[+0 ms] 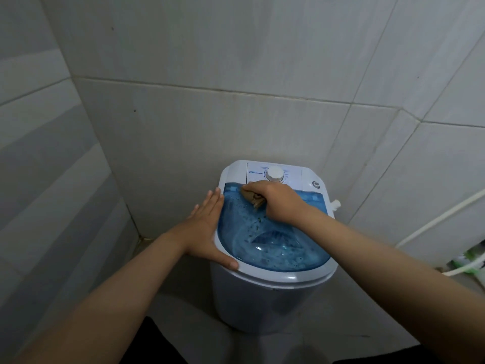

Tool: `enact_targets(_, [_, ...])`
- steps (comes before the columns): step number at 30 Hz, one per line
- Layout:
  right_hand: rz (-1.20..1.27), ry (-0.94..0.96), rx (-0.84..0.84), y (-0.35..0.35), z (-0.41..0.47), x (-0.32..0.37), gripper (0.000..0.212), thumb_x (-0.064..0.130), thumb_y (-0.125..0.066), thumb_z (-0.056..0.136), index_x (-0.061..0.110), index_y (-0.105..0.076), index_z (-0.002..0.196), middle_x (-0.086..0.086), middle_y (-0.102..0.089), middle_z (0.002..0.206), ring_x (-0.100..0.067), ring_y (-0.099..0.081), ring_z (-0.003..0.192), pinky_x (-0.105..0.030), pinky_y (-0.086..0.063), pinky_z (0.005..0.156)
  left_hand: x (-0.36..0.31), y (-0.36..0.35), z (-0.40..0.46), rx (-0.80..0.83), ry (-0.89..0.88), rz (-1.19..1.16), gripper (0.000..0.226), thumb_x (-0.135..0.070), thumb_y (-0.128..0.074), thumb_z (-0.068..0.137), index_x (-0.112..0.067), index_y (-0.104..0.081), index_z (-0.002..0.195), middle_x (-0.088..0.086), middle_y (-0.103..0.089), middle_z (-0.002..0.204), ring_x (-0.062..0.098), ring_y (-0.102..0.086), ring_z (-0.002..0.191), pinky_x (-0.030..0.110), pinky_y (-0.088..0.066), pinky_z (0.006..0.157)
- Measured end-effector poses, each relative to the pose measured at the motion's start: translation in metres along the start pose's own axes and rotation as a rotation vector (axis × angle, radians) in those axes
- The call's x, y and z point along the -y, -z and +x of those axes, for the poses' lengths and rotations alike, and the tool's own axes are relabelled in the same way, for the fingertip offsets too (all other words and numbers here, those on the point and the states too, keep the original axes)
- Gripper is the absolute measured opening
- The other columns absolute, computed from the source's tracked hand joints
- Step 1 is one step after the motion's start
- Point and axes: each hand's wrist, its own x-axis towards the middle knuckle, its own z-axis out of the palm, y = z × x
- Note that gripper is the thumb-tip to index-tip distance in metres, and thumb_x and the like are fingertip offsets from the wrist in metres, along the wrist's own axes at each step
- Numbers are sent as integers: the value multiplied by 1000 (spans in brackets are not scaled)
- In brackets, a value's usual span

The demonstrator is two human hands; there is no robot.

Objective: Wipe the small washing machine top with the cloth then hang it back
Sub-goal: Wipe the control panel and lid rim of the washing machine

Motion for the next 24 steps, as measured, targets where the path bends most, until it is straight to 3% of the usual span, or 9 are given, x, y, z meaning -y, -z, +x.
enact_targets(9, [30,57,99,11,-77,3,69,-10,-48,75,29,-48,133,7,-47,144,-17,-40,135,-35,-38,107,-1,0,-1,11,12,21,159,-92,-56,33,-16,28,145,-2,38,150,14,37,136,43,12,116])
enact_targets(14, [2,75,302,42,-80,1,68,-7,-46,65,35,-58,117,8,-66,117,-18,-60,105,-39,-51,88,-2,1,-1,18,15,29,160,-94,-54,31,-16,28,145,-2,38,150,14,36,136,45,10,117])
enact_targets(18, [77,18,89,54,-41,12,60,-9,-45,68,25,-61,115,5,-69,105,-13,-59,94,-30,-50,81,-4,1,-2,14,17,21,158,-91,-59,35,-16,27,145,-2,37,151,14,36,137,45,10,117])
enact_targets(21, [53,22,-40,40,6,20,58,-7,-49,70,19,-58,121,-5,-66,119,-25,-60,108,-37,-51,88,-6,1,-2,11,16,15,156,-88,-62,38,-18,28,145,-3,38,151,15,36,137,46,11,117])
enact_targets(24, [31,7,-16,19,41,24,58,-7,-51,73,15,-53,127,-10,-60,127,-29,-55,116,-38,-49,92,-6,1,-2,1,10,4,156,-87,-63,38,-20,29,144,-3,38,151,15,35,137,48,9,117])
